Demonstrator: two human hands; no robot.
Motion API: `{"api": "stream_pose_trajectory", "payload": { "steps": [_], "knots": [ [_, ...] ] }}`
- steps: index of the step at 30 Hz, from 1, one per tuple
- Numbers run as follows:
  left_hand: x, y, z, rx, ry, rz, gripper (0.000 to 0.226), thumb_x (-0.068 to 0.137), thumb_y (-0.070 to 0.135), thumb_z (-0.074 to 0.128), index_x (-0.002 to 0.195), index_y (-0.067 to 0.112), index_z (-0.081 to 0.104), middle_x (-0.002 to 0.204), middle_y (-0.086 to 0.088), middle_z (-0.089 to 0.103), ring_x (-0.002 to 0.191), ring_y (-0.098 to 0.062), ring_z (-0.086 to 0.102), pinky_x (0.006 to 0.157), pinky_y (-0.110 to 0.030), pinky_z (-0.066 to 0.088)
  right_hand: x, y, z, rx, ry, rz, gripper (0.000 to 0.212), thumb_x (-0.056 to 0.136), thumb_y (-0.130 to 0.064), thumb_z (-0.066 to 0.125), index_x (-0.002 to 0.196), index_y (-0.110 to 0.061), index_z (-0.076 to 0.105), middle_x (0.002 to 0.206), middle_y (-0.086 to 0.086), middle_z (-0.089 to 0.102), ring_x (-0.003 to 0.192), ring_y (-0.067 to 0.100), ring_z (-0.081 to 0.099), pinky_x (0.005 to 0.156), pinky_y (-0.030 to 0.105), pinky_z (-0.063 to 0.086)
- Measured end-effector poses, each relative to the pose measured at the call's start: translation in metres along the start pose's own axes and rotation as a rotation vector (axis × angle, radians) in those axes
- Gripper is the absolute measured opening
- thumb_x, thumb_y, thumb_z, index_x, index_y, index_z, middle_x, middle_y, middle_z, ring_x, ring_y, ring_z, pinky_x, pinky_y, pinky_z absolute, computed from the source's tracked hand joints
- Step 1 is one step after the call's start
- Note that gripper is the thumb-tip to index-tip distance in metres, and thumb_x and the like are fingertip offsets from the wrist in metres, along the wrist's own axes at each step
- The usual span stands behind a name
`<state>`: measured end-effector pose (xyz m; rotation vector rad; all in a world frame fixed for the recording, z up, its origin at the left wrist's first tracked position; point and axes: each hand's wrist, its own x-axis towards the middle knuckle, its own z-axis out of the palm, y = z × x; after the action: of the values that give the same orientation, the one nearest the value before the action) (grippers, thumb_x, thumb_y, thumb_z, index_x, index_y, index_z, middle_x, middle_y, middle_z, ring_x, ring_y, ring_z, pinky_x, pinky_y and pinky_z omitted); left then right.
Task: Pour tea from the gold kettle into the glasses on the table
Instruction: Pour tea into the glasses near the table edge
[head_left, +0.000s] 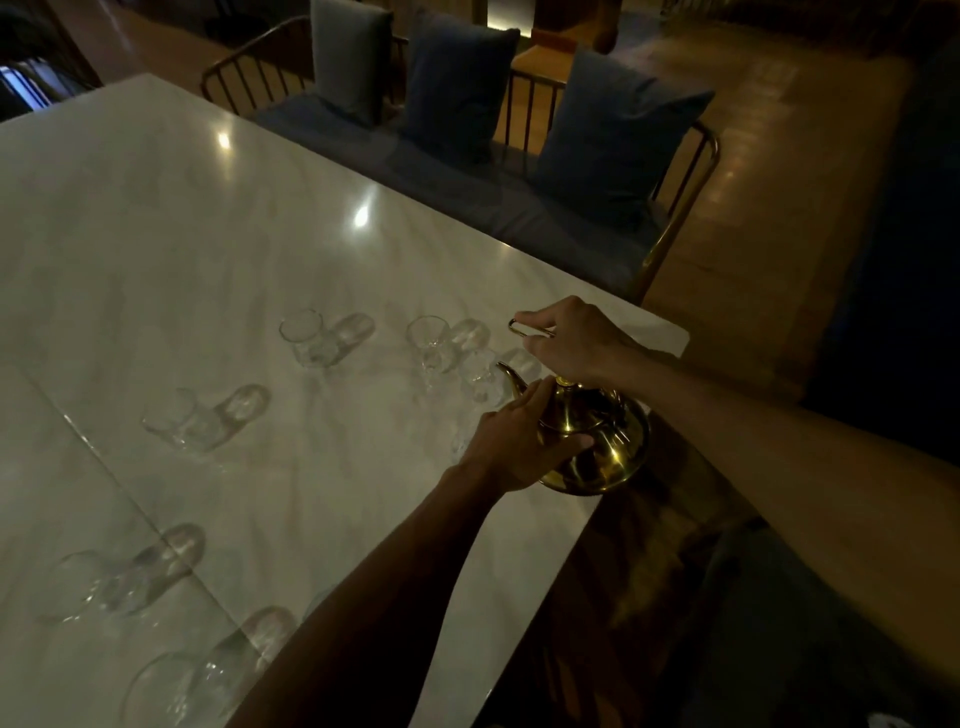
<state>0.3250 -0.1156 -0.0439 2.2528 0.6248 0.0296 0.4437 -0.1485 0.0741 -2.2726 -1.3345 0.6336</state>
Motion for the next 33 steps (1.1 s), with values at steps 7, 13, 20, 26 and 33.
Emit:
{"api": "stream_pose_trajectory", "payload": {
  "steps": [7, 13, 20, 26, 33],
  "knots": [
    [0.012, -0.011, -0.008, -0.159, -0.004, -0.045, 0.079, 0.089, 0.062, 0.061, 0.155, 0.038, 0.025, 0.147, 0.006, 0.053, 0.129, -0.020, 0.057, 0.098, -0.033, 0.049, 0.029, -0.010, 0.003, -0.043, -0.086, 0.010, 0.047, 0.095, -0.018, 0.056, 0.142, -0.015, 0.052, 0.148, 0.004, 0.050, 0.133, 0.022, 0.049, 0.101, 0.028, 0.043],
    [0.016, -0.014, -0.009, -0.207, -0.019, -0.073, 0.085, 0.080, 0.076, 0.054, 0.153, 0.042, 0.025, 0.146, 0.007, 0.055, 0.129, -0.019, 0.057, 0.100, -0.038, 0.051, 0.044, -0.014, 0.005, -0.075, -0.127, 0.013, 0.048, 0.094, -0.017, 0.057, 0.142, -0.013, 0.051, 0.148, 0.005, 0.050, 0.132, 0.023, 0.050, 0.101, 0.031, 0.044],
    [0.015, -0.013, -0.012, -0.254, -0.008, -0.048, 0.074, 0.092, 0.055, 0.062, 0.155, 0.038, 0.025, 0.148, 0.003, 0.053, 0.132, -0.019, 0.054, 0.096, -0.029, 0.042, 0.051, -0.015, 0.006, -0.095, -0.167, 0.021, 0.047, 0.093, -0.018, 0.056, 0.140, -0.012, 0.053, 0.145, 0.007, 0.053, 0.128, 0.024, 0.054, 0.104, 0.035, 0.046],
    [0.014, -0.008, -0.014, -0.271, 0.009, -0.024, 0.071, 0.094, 0.052, 0.061, 0.155, 0.039, 0.026, 0.146, 0.005, 0.055, 0.131, -0.015, 0.054, 0.090, -0.019, 0.037, 0.054, -0.017, 0.007, -0.114, -0.154, 0.067, 0.040, 0.092, -0.018, 0.054, 0.125, 0.001, 0.062, 0.128, 0.020, 0.063, 0.119, 0.035, 0.059, 0.100, 0.051, 0.049],
    [0.012, -0.007, -0.015, -0.300, -0.012, -0.043, 0.074, 0.095, 0.052, 0.060, 0.157, 0.037, 0.023, 0.147, 0.002, 0.055, 0.133, -0.018, 0.053, 0.093, -0.023, 0.039, 0.057, -0.020, 0.008, -0.128, -0.155, 0.088, 0.041, 0.089, -0.020, 0.054, 0.126, -0.002, 0.063, 0.129, 0.019, 0.064, 0.116, 0.034, 0.062, 0.096, 0.051, 0.052]
  ]
}}
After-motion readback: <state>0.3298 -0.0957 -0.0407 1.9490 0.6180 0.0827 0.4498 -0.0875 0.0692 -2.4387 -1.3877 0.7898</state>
